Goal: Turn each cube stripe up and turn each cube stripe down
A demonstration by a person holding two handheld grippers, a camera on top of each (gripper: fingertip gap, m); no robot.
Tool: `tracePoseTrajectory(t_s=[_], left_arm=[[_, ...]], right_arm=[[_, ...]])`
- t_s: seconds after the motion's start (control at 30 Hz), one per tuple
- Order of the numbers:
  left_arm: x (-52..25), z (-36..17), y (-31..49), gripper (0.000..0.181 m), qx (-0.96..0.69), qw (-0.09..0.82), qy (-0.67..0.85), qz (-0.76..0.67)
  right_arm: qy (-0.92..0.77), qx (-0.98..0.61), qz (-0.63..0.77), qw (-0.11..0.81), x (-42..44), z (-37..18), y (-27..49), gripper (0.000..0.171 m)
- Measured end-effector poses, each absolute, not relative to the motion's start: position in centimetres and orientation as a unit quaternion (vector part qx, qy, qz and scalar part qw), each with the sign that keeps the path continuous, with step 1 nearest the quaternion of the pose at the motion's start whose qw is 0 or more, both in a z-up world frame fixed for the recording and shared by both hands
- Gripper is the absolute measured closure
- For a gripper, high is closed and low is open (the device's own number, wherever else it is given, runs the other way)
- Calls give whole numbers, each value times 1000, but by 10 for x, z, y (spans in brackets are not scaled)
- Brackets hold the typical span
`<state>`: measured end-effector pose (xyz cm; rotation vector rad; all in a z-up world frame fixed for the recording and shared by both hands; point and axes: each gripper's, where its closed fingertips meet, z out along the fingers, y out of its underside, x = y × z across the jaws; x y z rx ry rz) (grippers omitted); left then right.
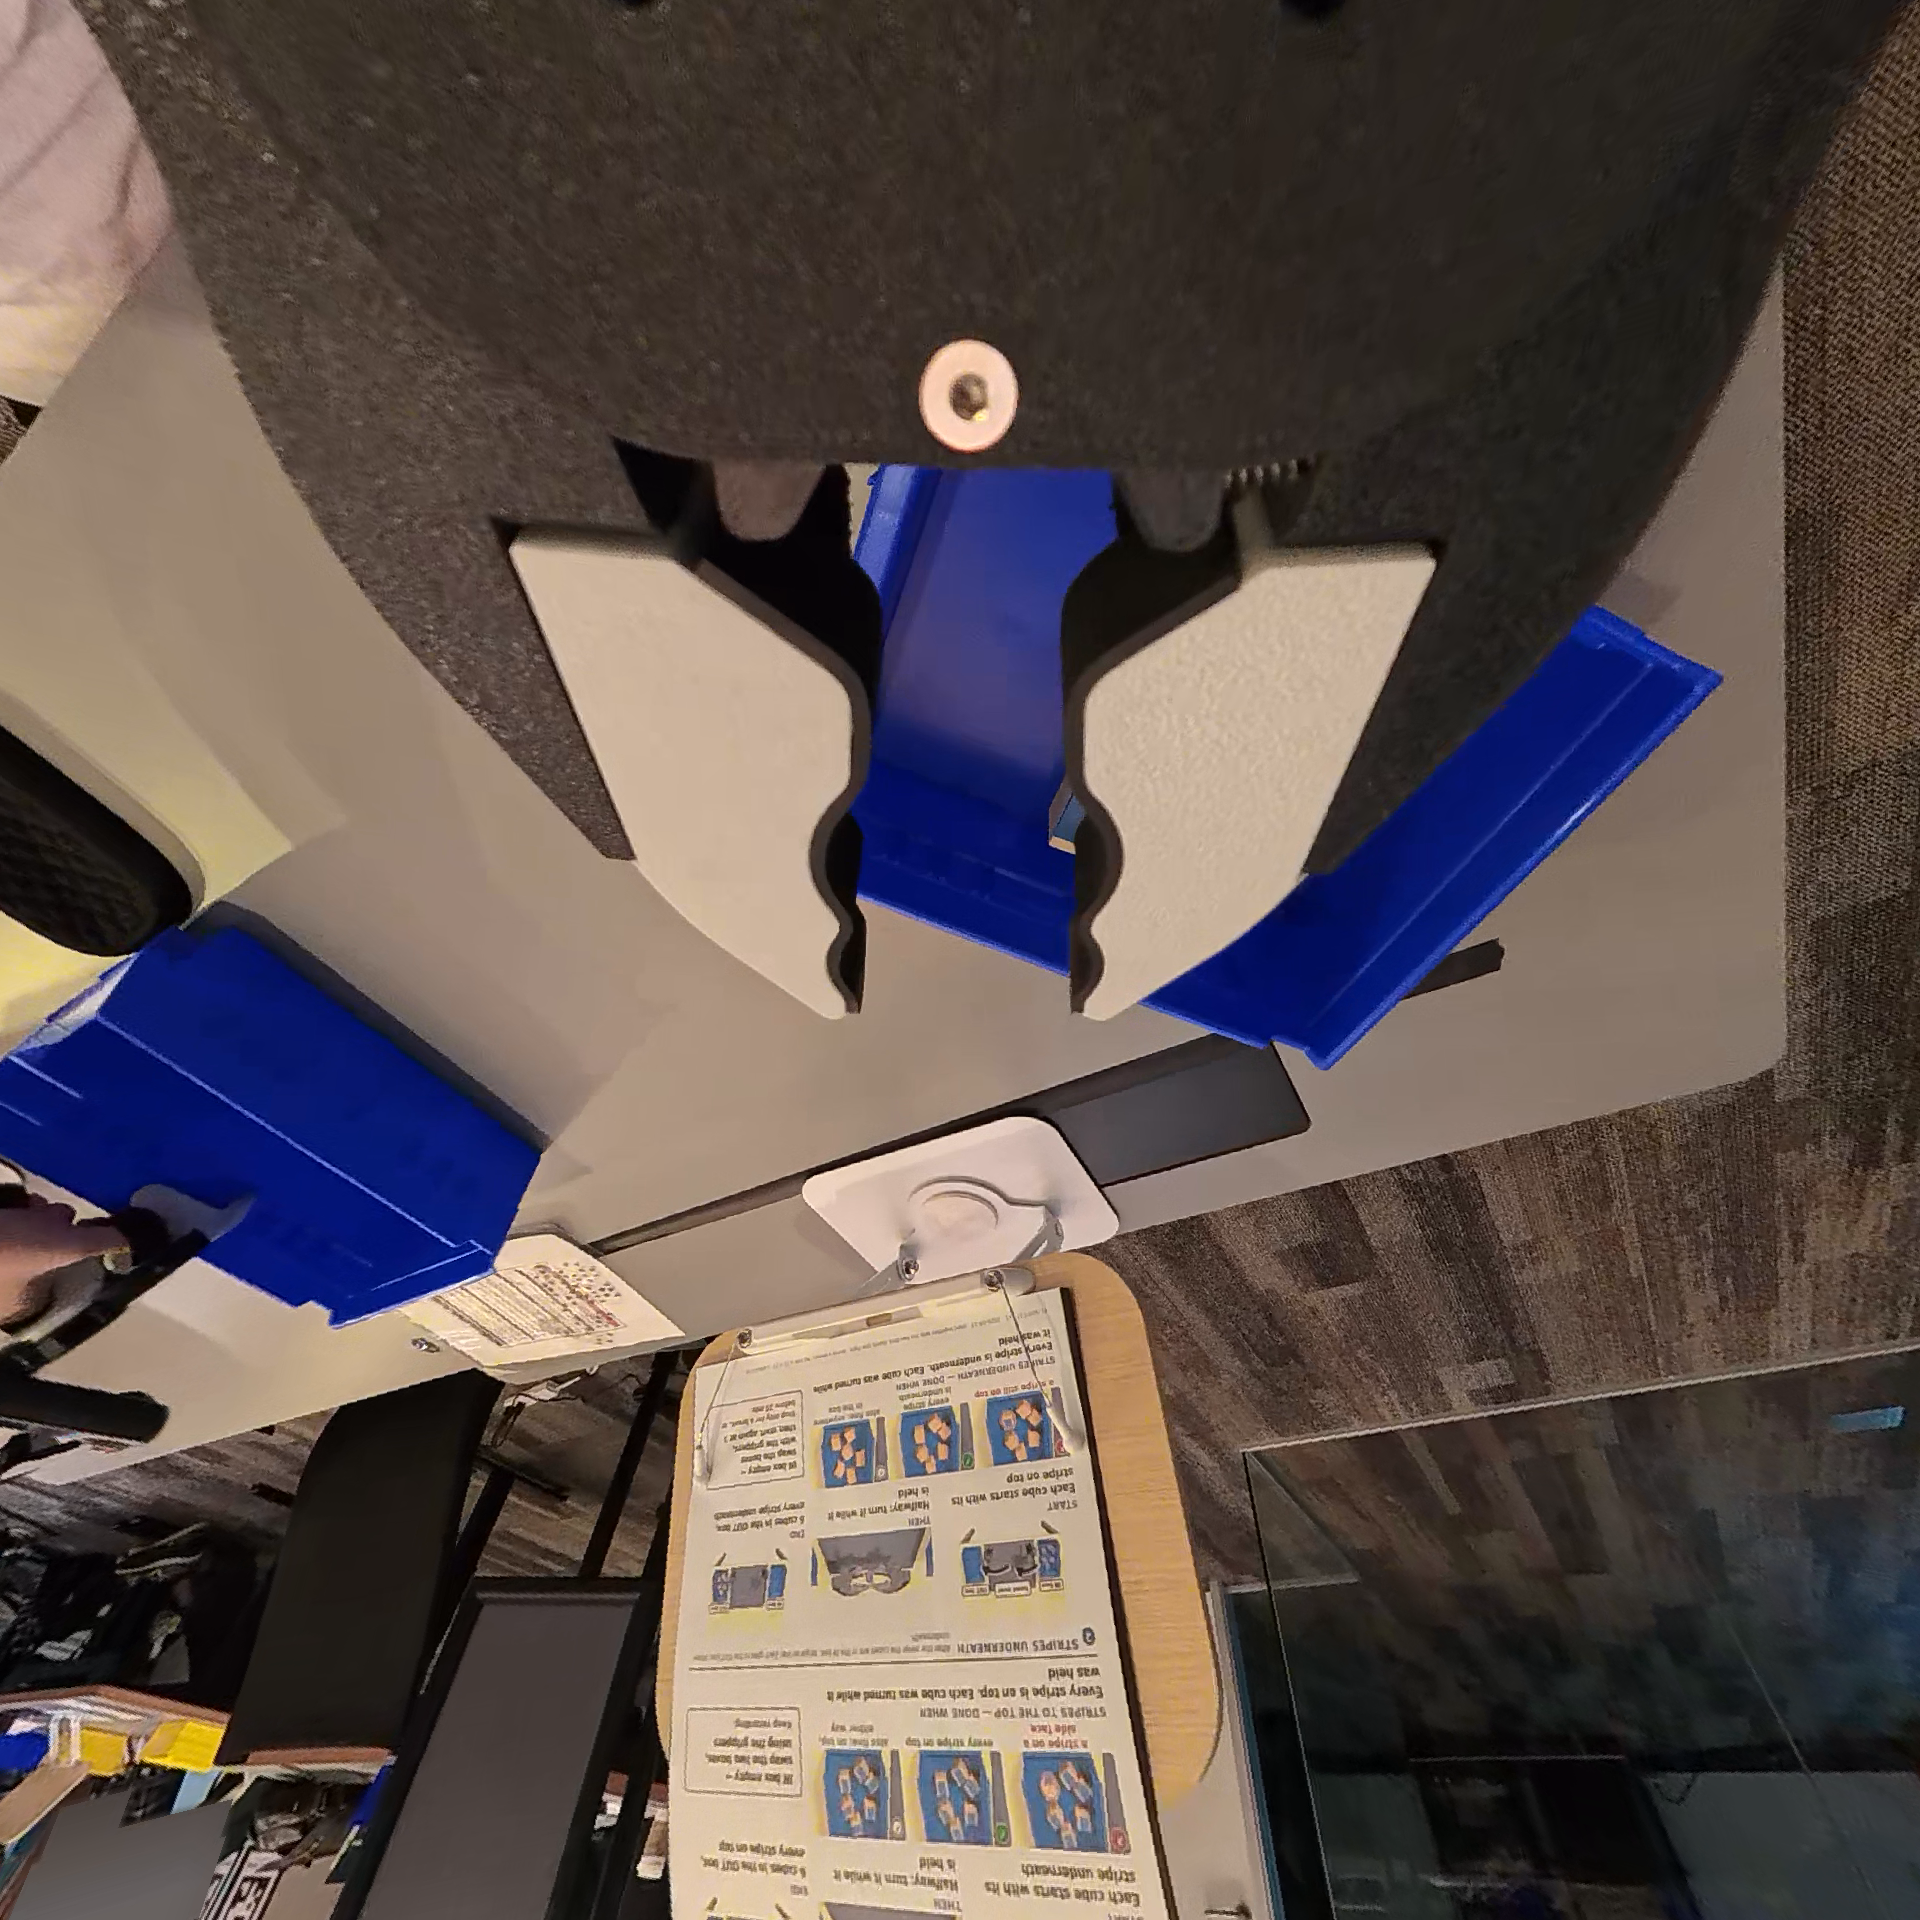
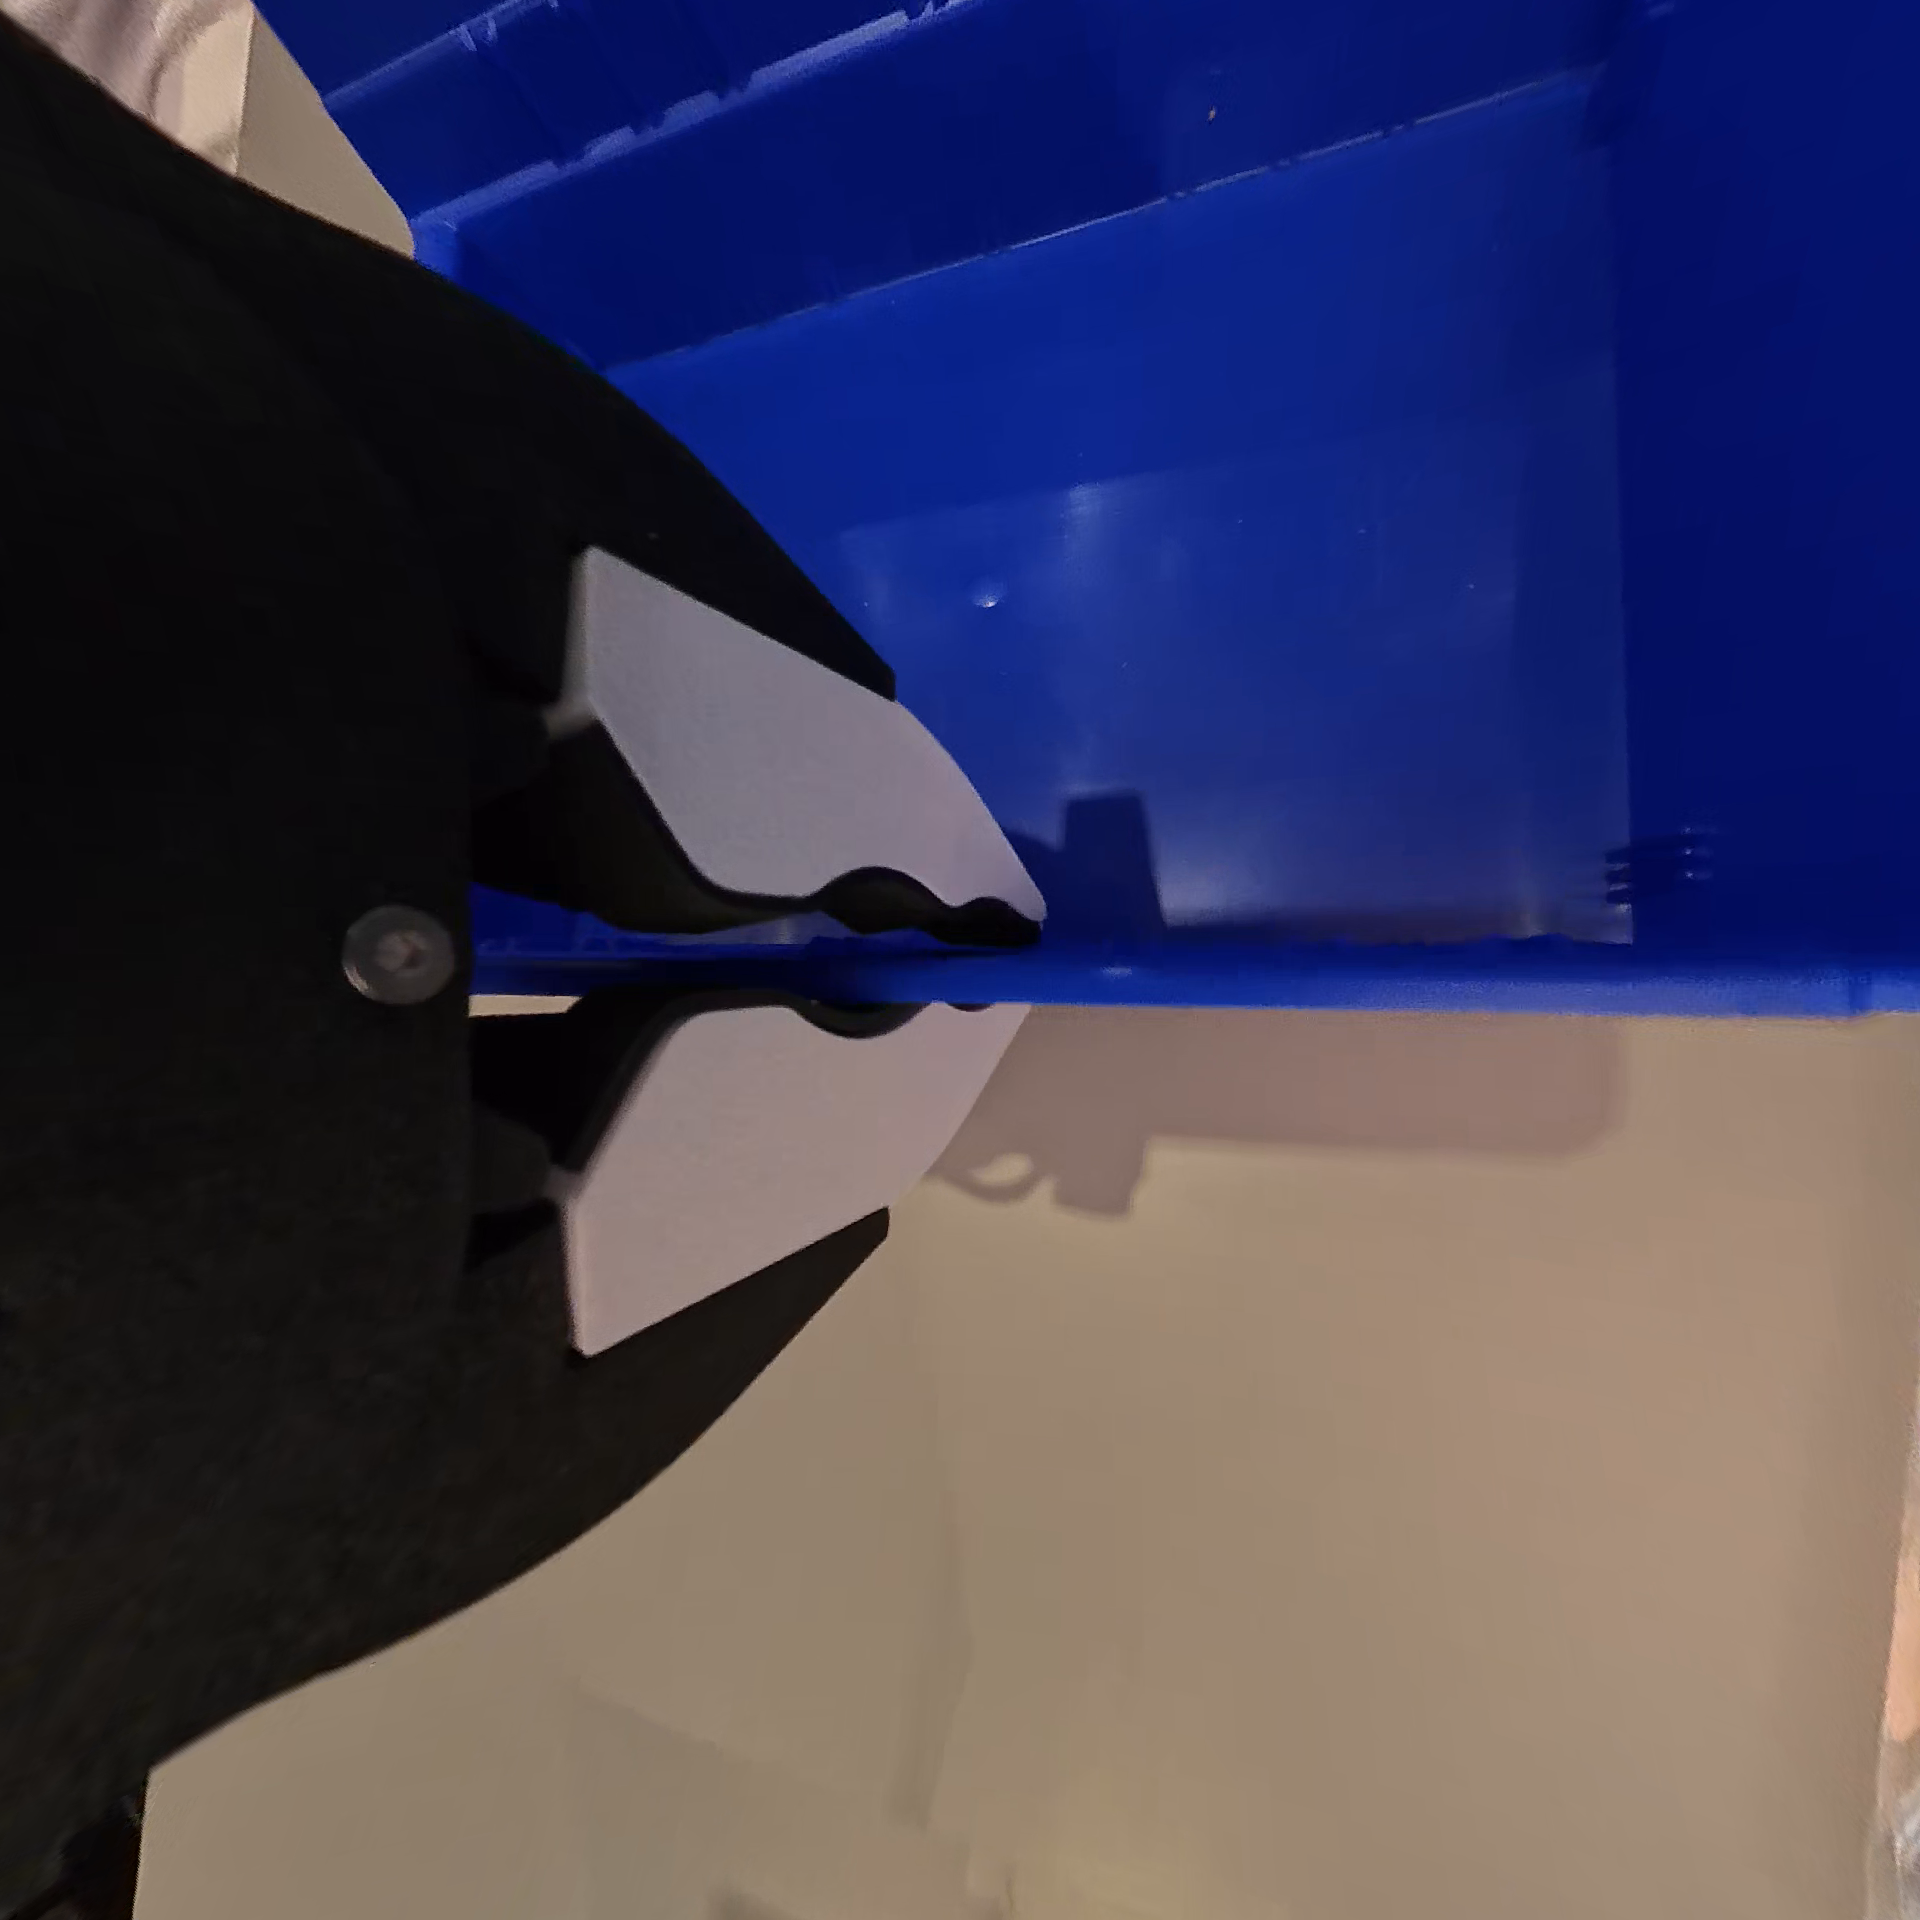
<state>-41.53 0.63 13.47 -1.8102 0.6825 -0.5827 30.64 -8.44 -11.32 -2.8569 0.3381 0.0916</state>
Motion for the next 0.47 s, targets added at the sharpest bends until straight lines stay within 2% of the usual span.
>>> tracePoseTrajectory(t_s=[0.2, 0.4, 0.47], left_arm=[[-419, 133, 9, 144, -764, 530, 279, -240], [-431, 116, 13, 142, -787, 501, 276, -232], [-459, 97, 26, 141, -826, 479, 227, -192]], right_arm=[[182, -969, 66, 152, 307, -113, -87, 165], [135, -976, 37, 165, 308, -114, -86, 165], [115, -977, 0, 178, 313, -110, -84, 151]])
